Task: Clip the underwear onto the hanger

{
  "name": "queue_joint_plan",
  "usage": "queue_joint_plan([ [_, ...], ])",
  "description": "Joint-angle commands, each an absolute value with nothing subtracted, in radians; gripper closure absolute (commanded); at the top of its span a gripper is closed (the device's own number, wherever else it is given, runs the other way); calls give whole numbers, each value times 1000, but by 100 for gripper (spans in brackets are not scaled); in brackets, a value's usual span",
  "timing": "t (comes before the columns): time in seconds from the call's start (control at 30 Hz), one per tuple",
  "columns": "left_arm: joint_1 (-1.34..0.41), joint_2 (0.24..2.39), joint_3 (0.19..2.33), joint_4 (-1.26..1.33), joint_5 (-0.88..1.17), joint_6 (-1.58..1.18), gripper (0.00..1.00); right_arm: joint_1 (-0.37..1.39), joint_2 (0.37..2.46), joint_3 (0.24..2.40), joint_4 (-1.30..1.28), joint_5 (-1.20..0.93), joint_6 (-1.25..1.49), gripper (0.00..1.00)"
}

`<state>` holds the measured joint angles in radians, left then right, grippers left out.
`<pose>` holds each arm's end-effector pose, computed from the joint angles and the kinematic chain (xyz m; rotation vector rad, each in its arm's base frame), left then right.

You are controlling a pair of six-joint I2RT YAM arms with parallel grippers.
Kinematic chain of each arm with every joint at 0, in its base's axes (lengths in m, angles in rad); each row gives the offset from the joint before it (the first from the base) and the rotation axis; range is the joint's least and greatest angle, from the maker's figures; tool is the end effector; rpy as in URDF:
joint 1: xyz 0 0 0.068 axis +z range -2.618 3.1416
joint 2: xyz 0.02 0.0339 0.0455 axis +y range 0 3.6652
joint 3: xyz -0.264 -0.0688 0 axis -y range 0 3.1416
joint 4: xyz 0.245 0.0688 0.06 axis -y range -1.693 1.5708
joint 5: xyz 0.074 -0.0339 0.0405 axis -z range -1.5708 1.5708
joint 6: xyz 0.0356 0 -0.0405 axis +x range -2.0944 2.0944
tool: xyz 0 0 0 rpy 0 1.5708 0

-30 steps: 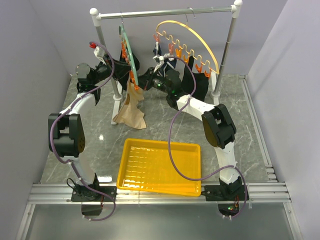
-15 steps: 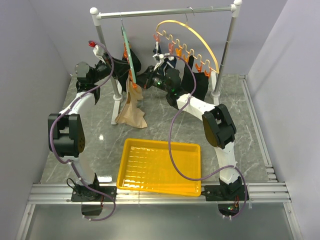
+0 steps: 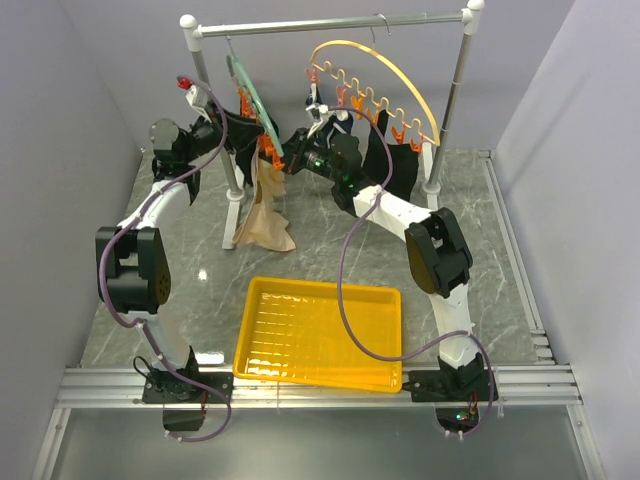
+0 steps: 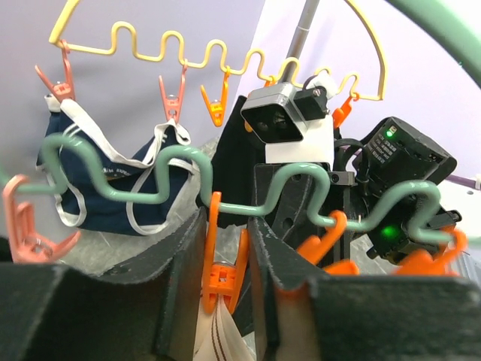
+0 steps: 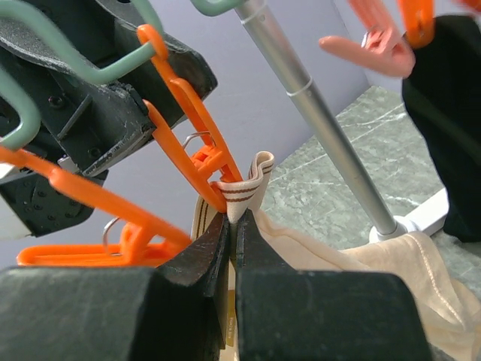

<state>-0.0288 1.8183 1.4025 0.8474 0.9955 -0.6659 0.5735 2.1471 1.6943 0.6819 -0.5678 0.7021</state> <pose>0.4168 -0.0419 0.3644 0.5394 1.3308 -1.1414 0.4195 0.2937 0.3053 -0.4367 1.4741 1.4208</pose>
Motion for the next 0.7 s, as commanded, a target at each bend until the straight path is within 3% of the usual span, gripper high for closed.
queue_joint_plan([
  [0.0,-29,1841,1445,833,980,-652,67,568,2089,1782,778,-538,718,100],
  [0.33,-29,1853,1476,833,971,-658,60,561,2100,1813,761,-534,716,100],
  [0.63,-28,1845,1477,841,971,-663,41,549,2106,1818,747,-529,712,100],
  [0.67,-26,1841,1476,845,971,-664,35,548,2106,1816,747,-529,712,100],
])
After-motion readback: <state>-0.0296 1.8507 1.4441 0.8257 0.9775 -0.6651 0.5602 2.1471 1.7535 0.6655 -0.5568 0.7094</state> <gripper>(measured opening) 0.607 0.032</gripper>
